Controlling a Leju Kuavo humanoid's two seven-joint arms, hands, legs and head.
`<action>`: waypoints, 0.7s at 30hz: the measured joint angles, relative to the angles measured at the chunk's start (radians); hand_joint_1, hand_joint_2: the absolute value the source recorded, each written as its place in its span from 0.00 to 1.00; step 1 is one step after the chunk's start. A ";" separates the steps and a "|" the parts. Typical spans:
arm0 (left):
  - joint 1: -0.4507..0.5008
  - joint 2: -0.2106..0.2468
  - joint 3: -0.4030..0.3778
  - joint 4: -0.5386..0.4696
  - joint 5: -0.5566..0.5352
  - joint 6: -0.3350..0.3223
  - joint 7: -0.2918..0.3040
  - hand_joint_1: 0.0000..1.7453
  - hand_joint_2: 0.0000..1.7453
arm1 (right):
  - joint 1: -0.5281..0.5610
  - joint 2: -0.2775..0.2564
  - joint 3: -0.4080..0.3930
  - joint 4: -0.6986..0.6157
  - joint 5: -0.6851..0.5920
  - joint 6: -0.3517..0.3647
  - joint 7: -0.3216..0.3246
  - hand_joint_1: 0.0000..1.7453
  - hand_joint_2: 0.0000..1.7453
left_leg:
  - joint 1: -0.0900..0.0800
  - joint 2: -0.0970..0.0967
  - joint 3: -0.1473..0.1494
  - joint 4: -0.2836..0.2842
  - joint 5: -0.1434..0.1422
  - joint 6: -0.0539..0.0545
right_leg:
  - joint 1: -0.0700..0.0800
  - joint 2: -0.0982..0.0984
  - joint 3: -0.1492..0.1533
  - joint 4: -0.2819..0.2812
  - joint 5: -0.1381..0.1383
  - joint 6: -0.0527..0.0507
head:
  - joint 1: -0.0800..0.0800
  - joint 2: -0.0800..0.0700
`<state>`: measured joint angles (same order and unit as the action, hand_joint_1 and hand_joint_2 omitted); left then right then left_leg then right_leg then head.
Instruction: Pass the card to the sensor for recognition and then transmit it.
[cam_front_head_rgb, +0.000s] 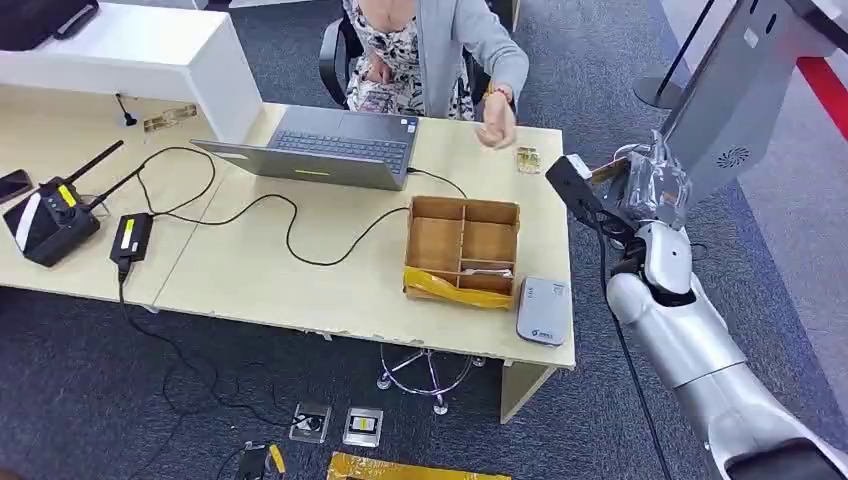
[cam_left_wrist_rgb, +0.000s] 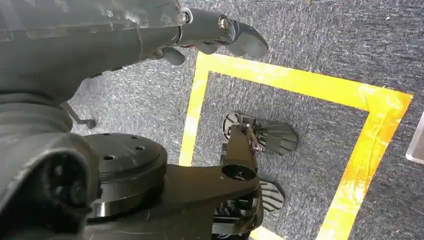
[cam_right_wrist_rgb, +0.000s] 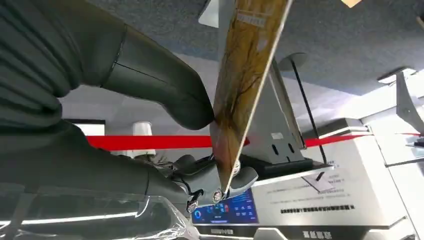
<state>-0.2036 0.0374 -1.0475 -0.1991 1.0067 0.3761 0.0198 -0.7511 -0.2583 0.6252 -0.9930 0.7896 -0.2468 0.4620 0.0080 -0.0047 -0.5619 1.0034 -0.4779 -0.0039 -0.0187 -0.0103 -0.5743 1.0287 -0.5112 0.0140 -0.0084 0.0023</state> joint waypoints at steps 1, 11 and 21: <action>0.000 0.000 0.000 0.000 -0.001 0.000 0.000 0.00 0.00 | 0.000 0.000 0.000 0.000 -0.002 0.000 0.000 1.00 1.00 | 0.000 0.000 0.000 0.000 0.000 0.000 | 0.000 0.000 0.000 0.000 0.000 0.000 | 0.000 0.000; 0.000 0.000 0.000 0.000 -0.021 -0.002 0.004 0.00 0.00 | 0.013 -0.021 0.000 -0.023 -0.027 -0.002 0.021 1.00 1.00 | 0.000 0.000 0.000 0.000 0.000 0.000 | 0.000 0.000 0.000 0.000 0.000 0.000 | 0.000 0.000; 0.004 0.001 0.000 0.000 -0.028 -0.008 0.011 0.00 0.00 | 0.074 -0.072 0.000 -0.067 -0.037 0.024 0.048 1.00 1.00 | 0.000 0.000 0.000 0.000 0.000 0.000 | 0.000 0.000 0.000 0.000 0.000 0.000 | 0.000 0.000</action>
<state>-0.1998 0.0381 -1.0475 -0.1991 0.9789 0.3681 0.0309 -0.6776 -0.3308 0.6249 -1.0601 0.7523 -0.2232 0.5097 0.0080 -0.0047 -0.5618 1.0034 -0.4780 -0.0038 -0.0188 -0.0102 -0.5742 1.0285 -0.5112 0.0140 -0.0084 0.0023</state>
